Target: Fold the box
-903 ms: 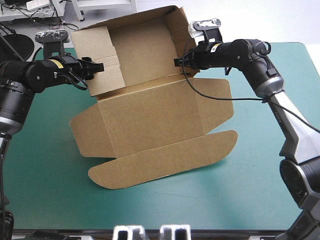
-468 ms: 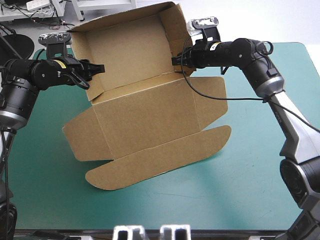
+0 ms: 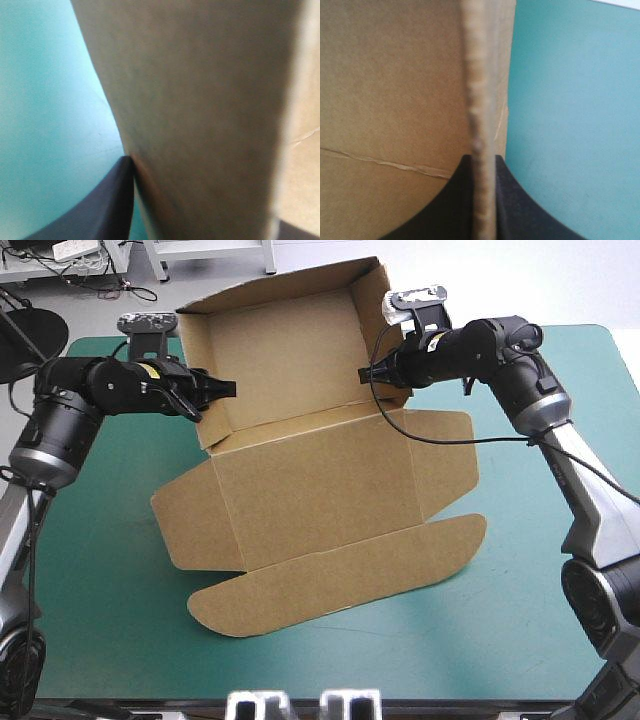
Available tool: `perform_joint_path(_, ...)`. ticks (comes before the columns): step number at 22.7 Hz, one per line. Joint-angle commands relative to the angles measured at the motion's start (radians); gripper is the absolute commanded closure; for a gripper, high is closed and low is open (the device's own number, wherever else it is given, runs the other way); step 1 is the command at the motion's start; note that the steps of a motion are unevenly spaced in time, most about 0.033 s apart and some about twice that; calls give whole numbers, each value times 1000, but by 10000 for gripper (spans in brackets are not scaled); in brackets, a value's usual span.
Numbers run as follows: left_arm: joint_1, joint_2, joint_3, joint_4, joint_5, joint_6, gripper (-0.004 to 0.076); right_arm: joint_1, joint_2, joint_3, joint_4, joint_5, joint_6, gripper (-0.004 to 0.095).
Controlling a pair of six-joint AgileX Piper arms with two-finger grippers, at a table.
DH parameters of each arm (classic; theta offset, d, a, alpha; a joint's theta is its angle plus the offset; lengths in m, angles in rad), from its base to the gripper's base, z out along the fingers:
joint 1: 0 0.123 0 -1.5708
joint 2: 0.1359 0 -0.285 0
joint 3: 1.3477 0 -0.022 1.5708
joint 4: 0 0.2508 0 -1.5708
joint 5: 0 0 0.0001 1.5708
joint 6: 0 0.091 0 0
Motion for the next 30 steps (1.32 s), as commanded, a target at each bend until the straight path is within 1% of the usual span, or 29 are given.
perform_joint_path(1,-71,8,-25,-16,-43,56,733,5,-62,-35,-81,38,7,928)
perform_joint_path(4,-119,57,-25,-11,-47,55,733,5,-58,-35,-140,99,33,928)
perform_joint_path(5,-134,76,-25,-10,-47,55,733,5,-57,-35,-145,110,39,928)
perform_joint_path(6,-163,112,-25,-10,-43,52,733,5,-45,-35,-146,156,39,928)
perform_joint_path(7,-176,133,-25,-10,-38,51,733,5,-40,-35,-146,173,39,928)
perform_joint_path(8,-196,173,-27,-10,-15,51,733,5,-18,-35,-144,223,39,928)
perform_joint_path(9,-207,192,-31,-10,2,51,733,5,-2,-35,-143,246,42,928)
perform_joint_path(10,-223,225,-44,-12,39,56,733,5,27,-35,-136,294,46,928)
perform_joint_path(11,-230,241,-51,-12,58,56,733,5,39,-33,-132,301,48,928)
perform_joint_path(12,-243,265,-65,-9,86,56,733,5,59,-28,-98,301,58,928)
perform_joint_path(14,-243,285,-84,-9,111,56,733,5,93,-28,-66,301,59,928)
perform_joint_path(18,-239,313,-114,74,181,23,733,5,137,-12,-59,301,106,928)
perform_joint_path(22,-230,367,-124,156,357,-110,733,5,154,82,-25,301,149,928)
perform_joint_path(23,-223,371,-124,169,353,-159,733,5,154,102,-22,299,150,928)
perform_joint_path(27,-222,350,-125,163,260,-201,733,5,154,106,-12,288,150,928)
perform_joint_path(30,-215,342,-128,175,245,-204,733,5,154,106,-2,268,171,928)
